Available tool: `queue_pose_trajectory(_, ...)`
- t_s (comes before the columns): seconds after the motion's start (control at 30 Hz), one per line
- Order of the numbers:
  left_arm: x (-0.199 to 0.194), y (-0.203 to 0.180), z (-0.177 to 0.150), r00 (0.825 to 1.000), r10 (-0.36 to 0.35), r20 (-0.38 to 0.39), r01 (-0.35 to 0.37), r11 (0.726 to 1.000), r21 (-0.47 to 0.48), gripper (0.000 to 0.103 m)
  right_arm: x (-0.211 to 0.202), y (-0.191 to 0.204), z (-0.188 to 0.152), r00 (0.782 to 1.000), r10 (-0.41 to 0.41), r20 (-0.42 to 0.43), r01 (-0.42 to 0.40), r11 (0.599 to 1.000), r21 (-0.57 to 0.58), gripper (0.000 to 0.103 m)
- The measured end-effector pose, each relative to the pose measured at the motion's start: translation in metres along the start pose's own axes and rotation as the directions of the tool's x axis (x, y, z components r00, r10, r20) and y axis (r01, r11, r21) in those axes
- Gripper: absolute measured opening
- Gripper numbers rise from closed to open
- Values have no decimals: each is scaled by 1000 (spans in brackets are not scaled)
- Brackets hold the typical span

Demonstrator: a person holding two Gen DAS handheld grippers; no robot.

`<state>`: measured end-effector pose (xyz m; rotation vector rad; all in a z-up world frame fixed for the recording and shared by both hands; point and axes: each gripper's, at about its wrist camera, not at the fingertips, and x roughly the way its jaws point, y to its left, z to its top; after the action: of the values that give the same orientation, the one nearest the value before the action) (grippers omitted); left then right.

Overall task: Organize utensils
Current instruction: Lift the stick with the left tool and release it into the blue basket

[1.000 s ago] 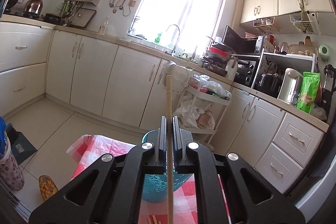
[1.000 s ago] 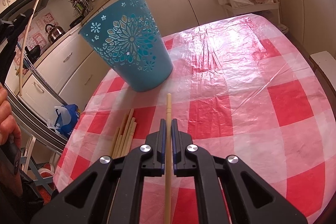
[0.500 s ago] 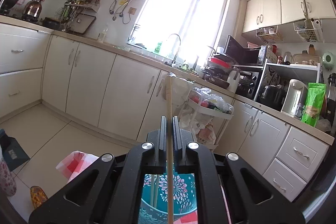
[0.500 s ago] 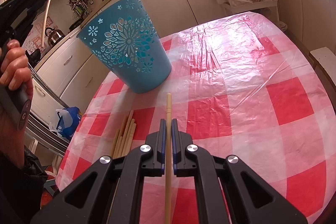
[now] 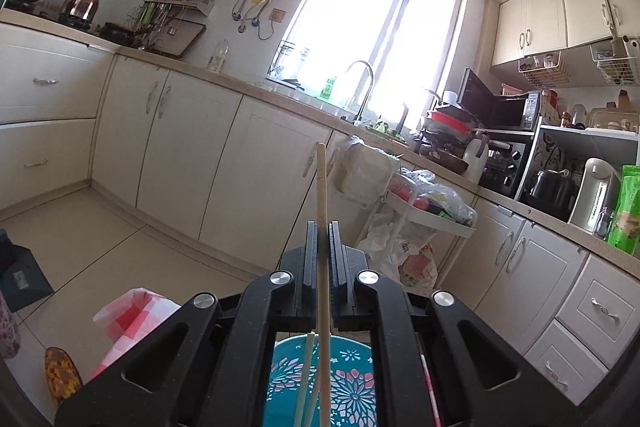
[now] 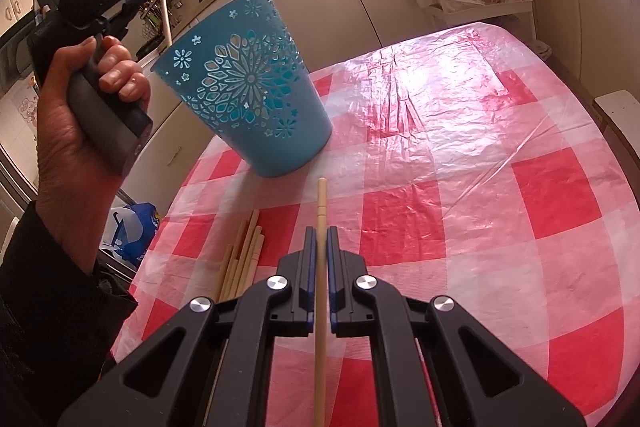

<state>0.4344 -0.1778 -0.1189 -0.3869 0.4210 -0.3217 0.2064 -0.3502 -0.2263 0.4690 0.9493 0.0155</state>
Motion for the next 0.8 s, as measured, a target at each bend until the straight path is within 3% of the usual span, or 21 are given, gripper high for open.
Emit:
queue_pose_trajectory(0.37, 4, 0, -36, 999, 32, -42, -30, 998, 61, 5, -2, 0, 0, 1000, 3, 6, -3, 1000, -1, 6)
queue_pose_trajectory(0.8, -12, 7, -43, 995, 38, -96, -28, 994, 101, 5, -2, -1, 1, 1000, 0, 3, 0, 1000, 6, 6)
